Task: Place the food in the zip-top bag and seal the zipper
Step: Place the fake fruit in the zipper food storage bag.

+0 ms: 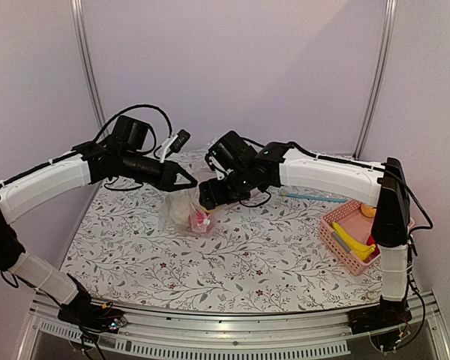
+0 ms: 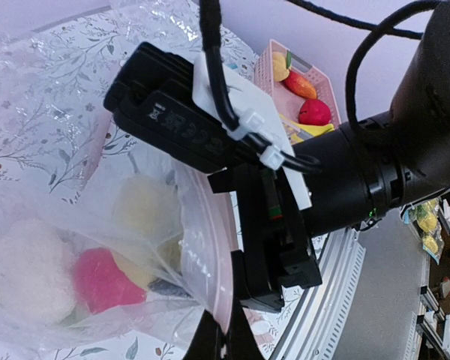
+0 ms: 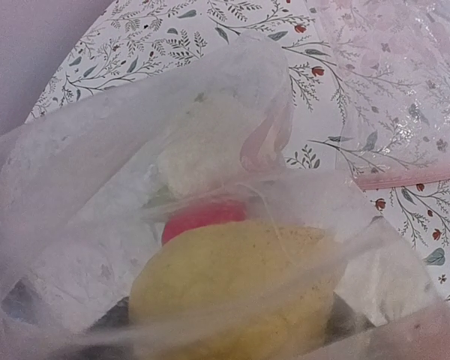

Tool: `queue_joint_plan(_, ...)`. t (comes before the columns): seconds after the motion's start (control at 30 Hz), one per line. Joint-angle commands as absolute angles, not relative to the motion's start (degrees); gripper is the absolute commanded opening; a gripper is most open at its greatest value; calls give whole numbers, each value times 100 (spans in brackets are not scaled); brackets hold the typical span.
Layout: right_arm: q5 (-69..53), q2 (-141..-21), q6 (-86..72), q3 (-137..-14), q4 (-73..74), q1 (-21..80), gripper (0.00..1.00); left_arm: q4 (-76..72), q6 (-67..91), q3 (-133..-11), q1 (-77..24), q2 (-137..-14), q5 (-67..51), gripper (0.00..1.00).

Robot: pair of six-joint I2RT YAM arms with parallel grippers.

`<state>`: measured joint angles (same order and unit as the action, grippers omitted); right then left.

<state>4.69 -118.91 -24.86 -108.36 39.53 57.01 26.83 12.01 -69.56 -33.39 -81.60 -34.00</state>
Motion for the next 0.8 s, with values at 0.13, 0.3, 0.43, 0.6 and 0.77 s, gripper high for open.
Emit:
queue_joint_plan(0.13,738,-11937,-2409,-10983,4033,5706,85,2619,1142,-6934,-3421,-8096,-3419,0)
queue_joint_plan(0.3,738,-11897,-2376,-10980,4017,5713,94,2615,1134,-6927,-3419,-8088,-3395,0)
queue_joint_plan(0.43,734,-11857,-2349,-10978,3996,5711,94,2619,1139,-6926,-3419,-8087,-3387,0)
queue_joint_plan(0.6,500,-11731,-2349,-10874,3859,5707,93,2626,1150,-6926,-3395,-8078,-3276,0)
queue_joint_plan(0.77,137,-11248,-2362,-10431,3437,5711,93,2645,1255,-6915,-3213,-8021,-2947,0)
